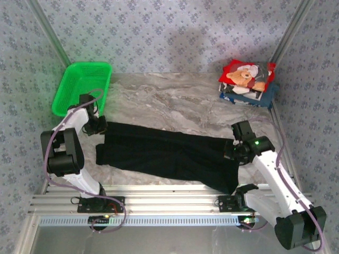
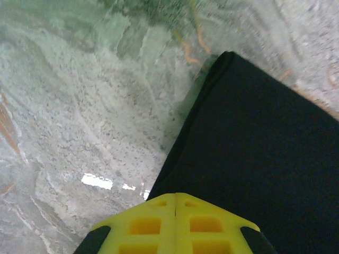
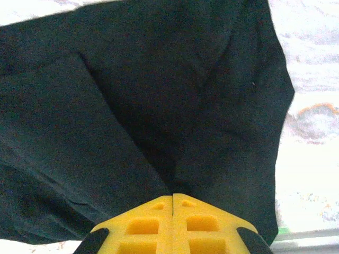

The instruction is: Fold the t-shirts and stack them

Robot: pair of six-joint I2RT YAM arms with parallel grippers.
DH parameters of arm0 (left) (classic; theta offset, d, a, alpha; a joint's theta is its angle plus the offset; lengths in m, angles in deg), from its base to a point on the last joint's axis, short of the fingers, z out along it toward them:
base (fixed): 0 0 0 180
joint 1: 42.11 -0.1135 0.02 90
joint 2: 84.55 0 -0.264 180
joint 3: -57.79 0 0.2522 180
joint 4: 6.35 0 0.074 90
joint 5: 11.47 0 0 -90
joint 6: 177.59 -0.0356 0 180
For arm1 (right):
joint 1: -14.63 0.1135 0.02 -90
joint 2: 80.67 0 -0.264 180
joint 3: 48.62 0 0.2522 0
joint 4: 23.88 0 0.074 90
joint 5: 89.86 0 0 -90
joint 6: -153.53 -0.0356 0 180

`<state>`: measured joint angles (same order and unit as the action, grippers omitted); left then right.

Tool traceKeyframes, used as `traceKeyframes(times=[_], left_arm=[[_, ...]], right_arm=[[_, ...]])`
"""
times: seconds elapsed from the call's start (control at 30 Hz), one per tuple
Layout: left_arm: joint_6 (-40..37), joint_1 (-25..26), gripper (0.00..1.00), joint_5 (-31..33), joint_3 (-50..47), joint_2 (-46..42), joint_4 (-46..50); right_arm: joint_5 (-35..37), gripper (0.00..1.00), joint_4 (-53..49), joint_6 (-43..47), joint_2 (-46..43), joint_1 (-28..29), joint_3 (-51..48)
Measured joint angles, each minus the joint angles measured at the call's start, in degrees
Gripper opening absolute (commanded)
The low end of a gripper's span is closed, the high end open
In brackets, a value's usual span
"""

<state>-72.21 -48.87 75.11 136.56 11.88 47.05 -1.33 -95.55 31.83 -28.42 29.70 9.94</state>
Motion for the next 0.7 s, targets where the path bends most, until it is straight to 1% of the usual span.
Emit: traceKeyframes(times=[0.13, 0.5, 0.53, 0.6, 0.63, 0.67, 0.7], left_arm=[[0.3, 0.0, 0.0, 0.3, -2.0, 0.0, -0.3], [1.2, 0.0, 0.0, 0.5, -7.8, -0.8, -2.1], [1.2, 0.0, 0.02, 0.5, -8.0, -0.9, -2.2], [1.2, 0.0, 0.13, 0.5, -8.3, -0.9, -2.3], [1.3, 0.0, 0.18, 0.5, -8.4, -0.9, -2.4], [1.5, 0.0, 0.22, 0.5, -8.6, -0.9, -2.4], [1.9, 0.0, 0.28, 0.5, -8.9, -1.0, -2.4]], right_arm=[[0.7, 0.0, -0.4, -3.3, -1.2, 0.0, -2.6], [4.6, 0.0, -1.5, -9.9, -0.1, 0.6, -5.0], [4.9, 0.01, -1.7, -10.2, -0.1, 0.6, -5.4], [5.3, 0.17, -1.9, -11.0, 0.1, 0.7, -5.8], [5.4, 0.28, -1.8, -11.5, 0.3, 0.9, -6.1], [5.7, 0.34, -1.9, -11.7, 0.6, 1.0, -6.3], [5.8, 0.37, -1.9, -11.9, 1.0, 1.2, -6.4]])
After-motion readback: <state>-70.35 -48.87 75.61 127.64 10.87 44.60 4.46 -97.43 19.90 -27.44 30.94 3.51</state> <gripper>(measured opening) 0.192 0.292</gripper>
